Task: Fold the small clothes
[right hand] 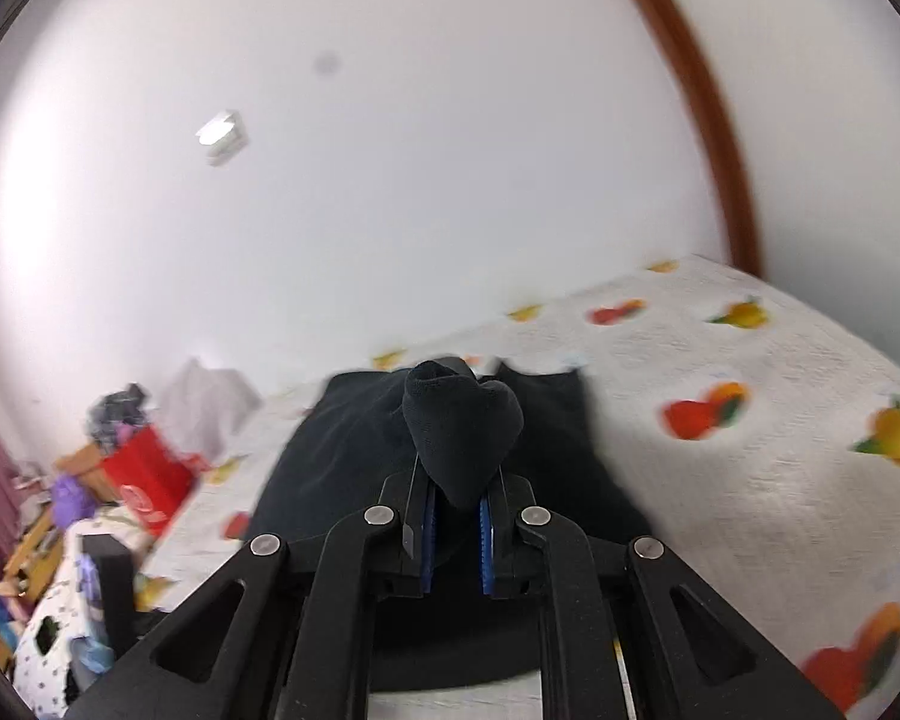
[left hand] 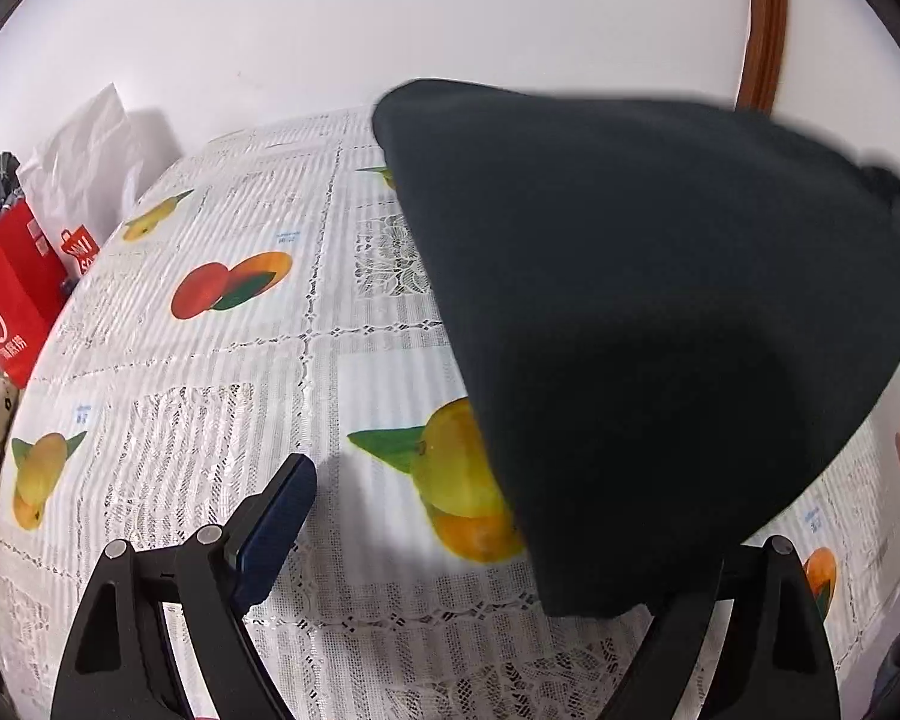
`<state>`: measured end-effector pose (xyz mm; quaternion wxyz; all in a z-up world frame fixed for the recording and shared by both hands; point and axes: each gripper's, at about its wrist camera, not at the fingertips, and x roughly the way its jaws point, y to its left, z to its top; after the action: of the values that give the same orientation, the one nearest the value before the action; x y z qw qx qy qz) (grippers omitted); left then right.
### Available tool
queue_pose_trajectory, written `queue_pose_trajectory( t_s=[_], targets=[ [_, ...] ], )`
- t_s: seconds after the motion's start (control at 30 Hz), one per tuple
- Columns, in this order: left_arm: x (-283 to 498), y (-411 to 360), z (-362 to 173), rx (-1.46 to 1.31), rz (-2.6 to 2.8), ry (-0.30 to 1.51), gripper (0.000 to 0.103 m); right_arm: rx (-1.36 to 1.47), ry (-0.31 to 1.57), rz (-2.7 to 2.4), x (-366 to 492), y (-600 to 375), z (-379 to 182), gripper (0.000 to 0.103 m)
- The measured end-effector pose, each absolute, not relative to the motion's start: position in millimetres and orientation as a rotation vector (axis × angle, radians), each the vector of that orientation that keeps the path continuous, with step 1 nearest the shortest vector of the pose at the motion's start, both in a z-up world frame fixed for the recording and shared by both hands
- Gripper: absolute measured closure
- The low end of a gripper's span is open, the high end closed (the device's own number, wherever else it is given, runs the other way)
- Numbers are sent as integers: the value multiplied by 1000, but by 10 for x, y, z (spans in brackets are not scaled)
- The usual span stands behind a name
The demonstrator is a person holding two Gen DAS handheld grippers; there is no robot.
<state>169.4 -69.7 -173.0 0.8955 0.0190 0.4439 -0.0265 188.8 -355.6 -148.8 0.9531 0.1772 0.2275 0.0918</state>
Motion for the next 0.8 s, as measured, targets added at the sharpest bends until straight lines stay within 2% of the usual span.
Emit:
queue_pose_trajectory(
  t_s=[0.17, 0.23, 0.4, 0.47, 0.63, 0.8],
  targets=[
    [1664, -748, -1711, 73, -45, 901, 13, 387, 731, 112, 2163, -3765, -2052, 92],
    [1656, -750, -1692, 67, -56, 903, 19, 356, 714, 100, 2142, -3722, -2086, 92],
    [1599, -907, -1630, 110, -123, 888, 67, 307, 720, 79, 2166, -3632, -2062, 91],
    [1562, -998, -1618, 141, -128, 879, 76, 306, 726, 78, 2197, -3627, -2017, 91],
    [1527, -993, -1593, 129, -139, 872, 77, 319, 731, 100, 2186, -3666, -1968, 91],
    [1573, -903, -1580, 48, -162, 900, 70, 317, 732, 108, 2181, -3675, -2019, 91]
  ],
)
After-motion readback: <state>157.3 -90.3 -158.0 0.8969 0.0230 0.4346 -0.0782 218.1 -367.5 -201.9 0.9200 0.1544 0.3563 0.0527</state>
